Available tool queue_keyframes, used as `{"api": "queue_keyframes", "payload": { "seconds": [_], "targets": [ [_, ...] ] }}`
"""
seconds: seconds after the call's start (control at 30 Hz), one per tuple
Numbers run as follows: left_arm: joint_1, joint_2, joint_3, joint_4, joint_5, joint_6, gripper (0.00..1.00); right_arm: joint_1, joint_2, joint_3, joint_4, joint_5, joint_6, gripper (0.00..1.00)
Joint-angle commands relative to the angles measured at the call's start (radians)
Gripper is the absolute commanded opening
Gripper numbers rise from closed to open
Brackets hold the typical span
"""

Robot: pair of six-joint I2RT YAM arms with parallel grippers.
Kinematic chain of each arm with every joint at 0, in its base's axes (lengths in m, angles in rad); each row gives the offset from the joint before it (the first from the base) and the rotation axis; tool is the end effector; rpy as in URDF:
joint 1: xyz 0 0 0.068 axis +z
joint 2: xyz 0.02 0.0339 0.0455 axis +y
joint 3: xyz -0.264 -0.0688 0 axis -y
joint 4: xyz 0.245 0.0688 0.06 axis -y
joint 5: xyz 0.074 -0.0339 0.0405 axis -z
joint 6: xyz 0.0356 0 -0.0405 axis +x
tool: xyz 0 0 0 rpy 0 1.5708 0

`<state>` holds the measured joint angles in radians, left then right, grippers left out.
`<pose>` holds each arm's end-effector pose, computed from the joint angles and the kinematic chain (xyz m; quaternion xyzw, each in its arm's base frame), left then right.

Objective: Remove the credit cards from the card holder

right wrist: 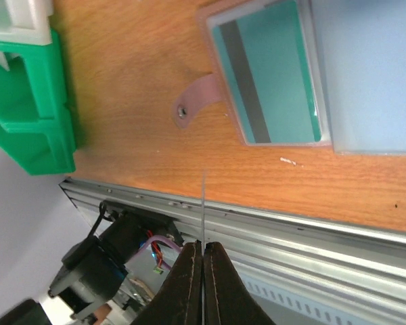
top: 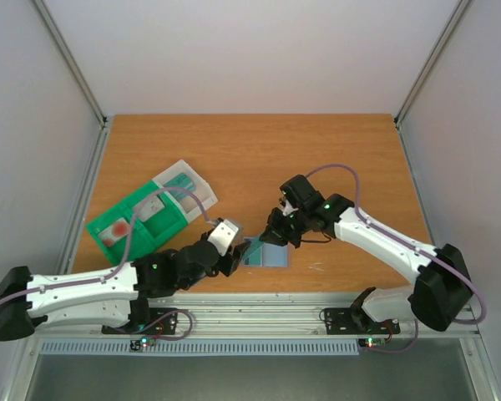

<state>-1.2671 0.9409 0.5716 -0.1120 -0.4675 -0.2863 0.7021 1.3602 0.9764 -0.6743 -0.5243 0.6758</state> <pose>0.0776 -0.1941 0.2454 0.2860 0.7905 -0.2121 0.4984 0.1915 0.1853 0.2442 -0.0780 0.9333 0.3492 0.0297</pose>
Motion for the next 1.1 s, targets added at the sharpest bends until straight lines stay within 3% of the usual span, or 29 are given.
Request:
{"api": "queue_keyframes", "payload": {
  "seconds": [0.0,0.27,0.4,0.57,0.67,0.87,1.07],
  "targets": [
    [0.04,-0.072,0.087,-0.11,0.033,-0.175,0.54,-0.007,-0.121,0.004,0.047,0.069,-0.164,0.01],
    [0.19,-0.095,0.152,-0.25,0.306,-0.339,0.65,-0.009,-0.294,-0.096,0.144,0.12,-0.273,0.01],
    [0.282,-0.091,0.137,-0.21,0.469,-0.427,0.65,-0.009,-0.41,-0.145,0.217,0.128,-0.292,0.01],
    [0.345,-0.117,0.121,-0.101,0.64,-0.579,0.63,-0.009,-0.536,-0.18,0.27,0.102,-0.305,0.01],
    [0.345,-0.133,0.109,-0.007,0.685,-0.644,0.64,-0.009,-0.612,-0.195,0.281,0.116,-0.29,0.01],
    [0.345,-0.105,0.012,0.344,0.793,-0.782,0.64,-0.009,-0.699,-0.183,0.33,0.118,-0.238,0.01],
    [0.345,-0.077,-0.009,0.471,0.835,-0.834,0.56,-0.009,-0.714,-0.18,0.371,0.118,-0.192,0.01]
  ]
}}
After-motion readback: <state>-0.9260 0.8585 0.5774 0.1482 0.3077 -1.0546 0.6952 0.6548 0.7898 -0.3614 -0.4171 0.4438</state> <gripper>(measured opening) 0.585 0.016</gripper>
